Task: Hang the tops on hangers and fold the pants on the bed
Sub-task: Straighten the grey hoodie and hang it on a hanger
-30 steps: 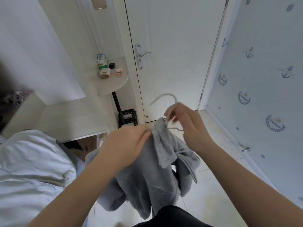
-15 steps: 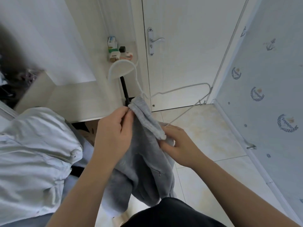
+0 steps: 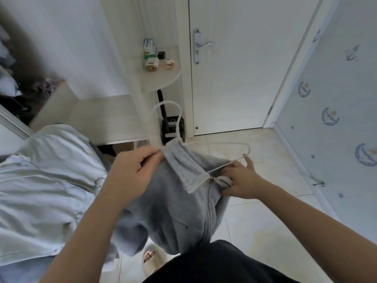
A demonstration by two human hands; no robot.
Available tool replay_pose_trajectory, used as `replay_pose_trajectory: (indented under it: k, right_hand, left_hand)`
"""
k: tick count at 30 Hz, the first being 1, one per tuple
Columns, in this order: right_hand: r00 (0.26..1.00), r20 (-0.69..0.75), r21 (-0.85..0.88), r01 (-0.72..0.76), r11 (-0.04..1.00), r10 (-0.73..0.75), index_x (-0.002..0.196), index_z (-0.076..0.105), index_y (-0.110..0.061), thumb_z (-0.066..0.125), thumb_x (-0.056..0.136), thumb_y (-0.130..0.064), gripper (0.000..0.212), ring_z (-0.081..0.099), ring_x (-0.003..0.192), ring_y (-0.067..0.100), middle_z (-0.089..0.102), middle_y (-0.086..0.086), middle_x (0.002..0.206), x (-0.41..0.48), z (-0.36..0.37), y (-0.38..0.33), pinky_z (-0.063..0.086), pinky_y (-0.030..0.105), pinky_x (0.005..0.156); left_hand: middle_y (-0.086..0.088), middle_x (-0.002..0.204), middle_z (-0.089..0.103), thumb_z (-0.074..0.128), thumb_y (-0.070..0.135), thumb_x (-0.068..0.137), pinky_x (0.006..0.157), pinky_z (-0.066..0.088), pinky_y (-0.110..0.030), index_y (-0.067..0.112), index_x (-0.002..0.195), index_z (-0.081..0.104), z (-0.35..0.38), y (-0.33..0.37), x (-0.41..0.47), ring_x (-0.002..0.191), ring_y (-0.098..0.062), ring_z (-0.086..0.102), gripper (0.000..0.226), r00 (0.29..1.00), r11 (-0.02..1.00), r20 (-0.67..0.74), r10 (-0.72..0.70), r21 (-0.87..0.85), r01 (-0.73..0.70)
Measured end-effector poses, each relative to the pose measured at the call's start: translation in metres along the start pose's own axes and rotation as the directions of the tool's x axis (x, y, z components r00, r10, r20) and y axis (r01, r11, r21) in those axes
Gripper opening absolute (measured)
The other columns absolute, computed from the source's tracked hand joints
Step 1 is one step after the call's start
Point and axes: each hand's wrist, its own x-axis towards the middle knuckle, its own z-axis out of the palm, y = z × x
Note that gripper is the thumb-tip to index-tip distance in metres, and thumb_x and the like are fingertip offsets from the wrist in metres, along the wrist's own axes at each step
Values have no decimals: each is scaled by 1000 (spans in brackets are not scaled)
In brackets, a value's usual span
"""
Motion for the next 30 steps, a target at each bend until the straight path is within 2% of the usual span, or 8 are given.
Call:
replay_pose_trajectory:
  k: [8,11,15,17,19,21,26,30]
  right_hand:
    - [891,-450,-83,24,996,-59,78,66,-20,83,76,-28,19,58,108,16,64,-12,85,-21,-40,42,13,50,117]
    - [907,-411,98,146,984,-94,76,61,-23,74,75,-1,25,60,95,27,69,0,93,-26,-75,23,43,44,96]
    - [930,-340,247,230,941,-138,101,67,-24,56,80,-2,33,57,105,10,68,-5,115,-29,-105,-25,44,23,90]
    - [938,-306,265,251,931,-165,108,70,-17,55,84,-6,31,56,94,3,69,-11,104,-30,-110,-46,43,15,80]
    - [936,-290,251,276,928,-200,89,65,-18,55,87,-7,15,54,75,9,66,-11,83,-32,-113,-64,40,20,68]
    - [933,-305,249,270,930,-189,70,46,-29,55,88,-9,28,46,60,7,51,-15,64,-32,-119,-73,34,19,59]
    - [971,-177,542,234,807,-163,88,48,-18,56,83,3,23,40,60,-1,43,-16,71,-35,-122,-83,36,11,60]
    - [982,-19,715,144,684,-187,111,55,8,65,79,-2,35,52,73,-4,55,-15,89,-39,-117,-72,40,9,70]
  left_hand:
    - [12,75,73,47,60,87,65,52,-34,45,88,73,-25,-19,-11,68,-12,67,30,964,987,219,-153,84,138]
    - [6,69,70,43,61,88,68,49,-36,28,83,74,-18,-14,-3,67,-13,64,46,940,984,305,-152,132,116]
    - [13,67,68,48,51,96,65,46,-23,25,83,74,2,8,12,67,-9,63,39,946,996,320,-59,86,33]
    - [21,75,70,56,38,100,68,46,-16,29,93,75,9,17,19,74,-1,65,22,947,997,321,-26,80,1]
    - [19,70,63,64,27,95,63,43,-18,27,81,69,15,21,25,72,-5,64,14,926,986,377,-30,165,-35]
    - [14,75,59,69,22,88,62,42,-22,21,80,68,20,20,27,75,-19,64,8,909,952,415,-49,294,-82]
    - [12,72,47,65,15,88,71,38,-33,22,83,54,28,18,24,78,-23,51,15,941,937,305,-148,348,35]
    - [2,95,68,67,7,91,87,46,-38,13,101,74,31,8,24,99,-25,57,13,977,975,173,-123,206,86]
